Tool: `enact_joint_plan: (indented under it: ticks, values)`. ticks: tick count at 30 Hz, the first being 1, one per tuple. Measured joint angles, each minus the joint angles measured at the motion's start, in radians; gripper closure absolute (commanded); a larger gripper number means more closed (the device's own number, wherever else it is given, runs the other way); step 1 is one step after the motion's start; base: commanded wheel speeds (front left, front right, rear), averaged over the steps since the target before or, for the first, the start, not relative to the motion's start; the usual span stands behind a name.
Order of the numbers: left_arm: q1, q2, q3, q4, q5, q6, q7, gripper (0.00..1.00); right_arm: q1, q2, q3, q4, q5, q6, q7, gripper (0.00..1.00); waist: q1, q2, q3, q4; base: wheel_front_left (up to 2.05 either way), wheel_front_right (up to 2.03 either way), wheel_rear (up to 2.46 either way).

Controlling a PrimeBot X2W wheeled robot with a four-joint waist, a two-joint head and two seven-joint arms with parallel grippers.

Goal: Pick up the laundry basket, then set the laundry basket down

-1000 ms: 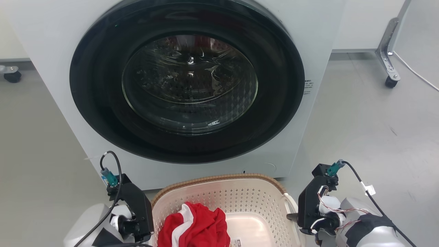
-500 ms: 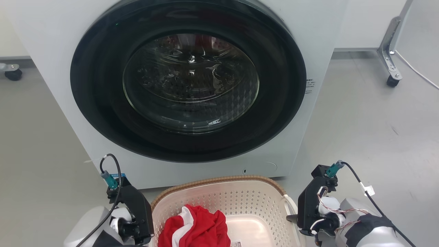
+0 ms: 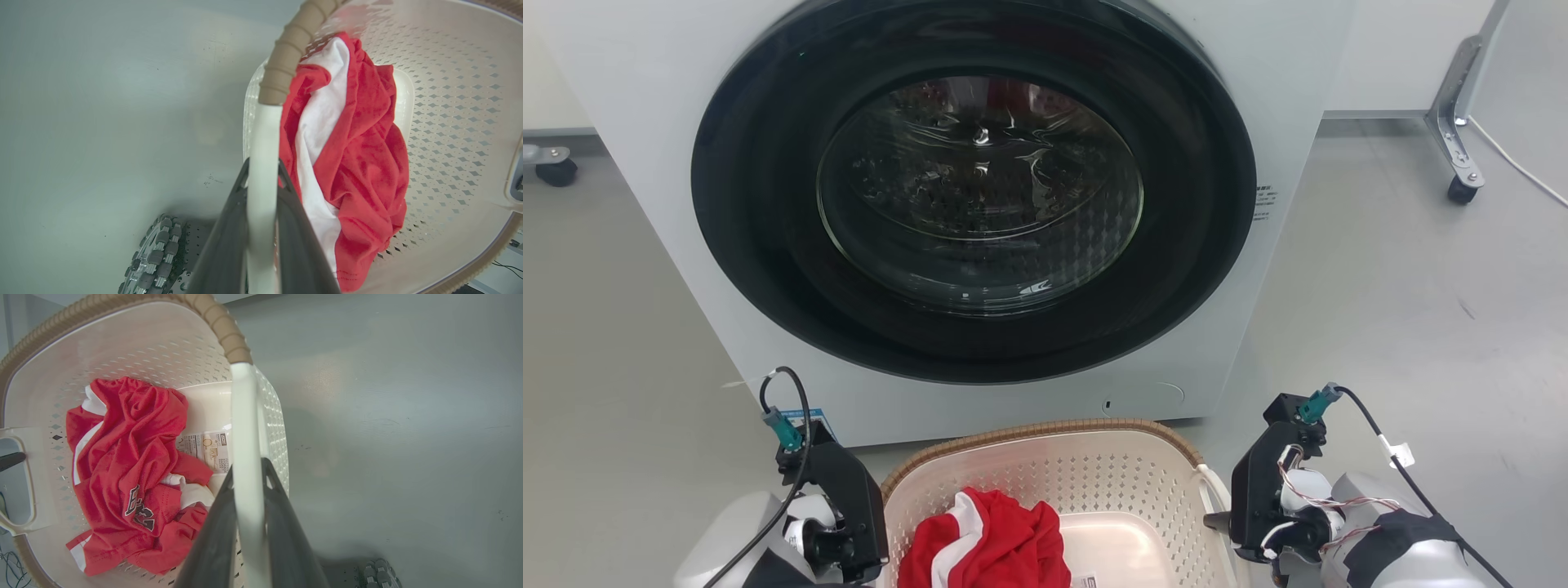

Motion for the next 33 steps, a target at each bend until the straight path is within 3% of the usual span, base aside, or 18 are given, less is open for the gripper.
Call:
enact_joint_plan:
  ticks: [16, 33]
  values:
    - [-0.001, 0.002, -0.011, -0.014, 0.000, 0.000, -0.071, 1.00, -0.009, 0.000, 0.029, -0.003, -0.002, 0.000, -0.042, 1.00, 0.0000, 0.0000, 0.030, 0.003, 0.00, 0.00, 0.00]
    - [-0.051, 0.000, -0.037, -0.068, 0.029, 0.000, -0.233, 1.00, -0.065, -0.011, 0.037, -0.013, -0.038, 0.000, -0.178, 1.00, 0.0001, 0.0000, 0.174, 0.006, 0.00, 0.00, 0.00]
